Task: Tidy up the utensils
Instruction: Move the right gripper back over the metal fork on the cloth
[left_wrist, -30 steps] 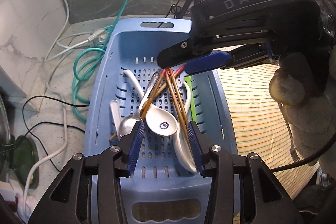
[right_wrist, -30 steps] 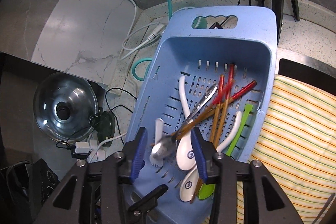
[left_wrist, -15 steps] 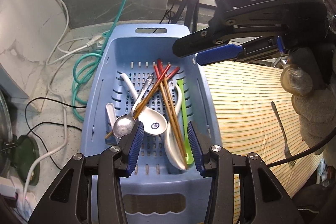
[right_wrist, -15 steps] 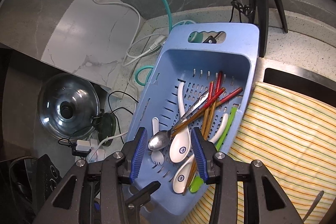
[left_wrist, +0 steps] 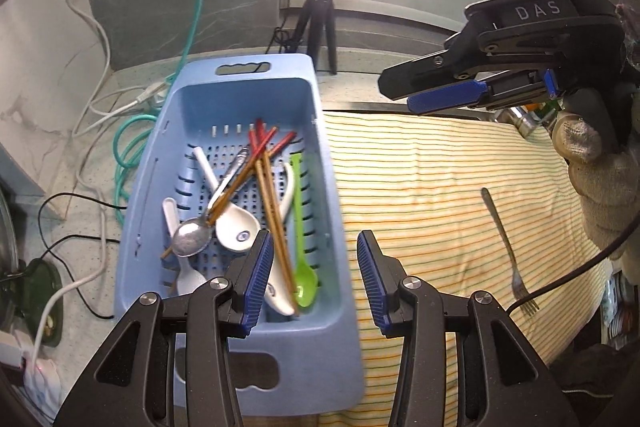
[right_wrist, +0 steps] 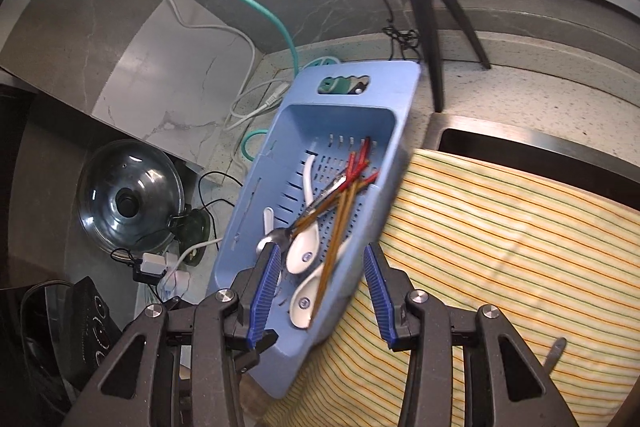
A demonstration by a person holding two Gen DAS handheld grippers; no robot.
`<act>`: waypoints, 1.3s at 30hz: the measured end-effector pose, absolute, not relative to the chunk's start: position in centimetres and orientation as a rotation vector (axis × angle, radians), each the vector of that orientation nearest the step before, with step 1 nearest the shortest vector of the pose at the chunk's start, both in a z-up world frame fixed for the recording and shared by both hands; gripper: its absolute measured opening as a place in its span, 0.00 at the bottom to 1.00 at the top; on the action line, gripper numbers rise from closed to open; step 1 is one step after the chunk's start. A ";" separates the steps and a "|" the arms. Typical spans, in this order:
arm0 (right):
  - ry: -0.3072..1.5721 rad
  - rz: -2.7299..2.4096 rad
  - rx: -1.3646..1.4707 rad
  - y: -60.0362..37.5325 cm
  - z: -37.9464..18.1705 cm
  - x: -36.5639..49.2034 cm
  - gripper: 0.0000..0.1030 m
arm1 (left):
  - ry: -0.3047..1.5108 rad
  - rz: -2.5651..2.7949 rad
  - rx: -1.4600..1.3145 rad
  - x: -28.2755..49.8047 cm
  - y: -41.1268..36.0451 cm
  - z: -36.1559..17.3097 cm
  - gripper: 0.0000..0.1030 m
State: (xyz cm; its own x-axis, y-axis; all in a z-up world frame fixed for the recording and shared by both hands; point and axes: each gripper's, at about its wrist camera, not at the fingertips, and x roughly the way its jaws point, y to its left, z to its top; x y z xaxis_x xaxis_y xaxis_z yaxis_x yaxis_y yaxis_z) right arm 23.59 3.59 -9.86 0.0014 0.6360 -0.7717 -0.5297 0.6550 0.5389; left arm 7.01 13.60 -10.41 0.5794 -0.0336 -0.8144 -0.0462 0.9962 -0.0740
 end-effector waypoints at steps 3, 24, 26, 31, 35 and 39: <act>1.267 0.902 0.109 1.4 -9.6 23.7 0.39 | 0.953 -0.008 -0.086 6.8 12.4 -10.2 0.43; 1.327 0.811 0.095 -10.9 -11.6 23.6 0.39 | 0.980 -0.177 -0.086 4.4 -0.8 -12.3 0.47; 1.341 0.810 0.089 -11.5 -12.2 23.3 0.39 | 0.981 -0.189 -0.079 3.9 -2.0 -12.4 0.47; 1.392 0.817 0.066 -12.6 -14.2 22.3 0.39 | 0.996 -0.218 -0.065 3.3 -4.5 -13.0 0.47; 1.439 0.818 0.061 -13.2 -16.0 21.6 0.39 | 1.009 -0.227 -0.073 2.9 -6.0 -13.8 0.47; 1.483 0.821 0.068 -13.6 -17.8 21.0 0.38 | 1.013 -0.227 -0.111 2.8 -6.8 -14.8 0.47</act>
State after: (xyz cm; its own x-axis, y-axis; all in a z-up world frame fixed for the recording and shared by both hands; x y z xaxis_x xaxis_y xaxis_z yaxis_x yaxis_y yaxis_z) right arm 21.02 -13.65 -17.79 -0.1238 0.5195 -0.8455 -0.4408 0.7345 0.5159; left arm 2.76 -6.85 -14.79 0.5082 -0.2391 -0.8274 0.1367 0.9709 -0.1966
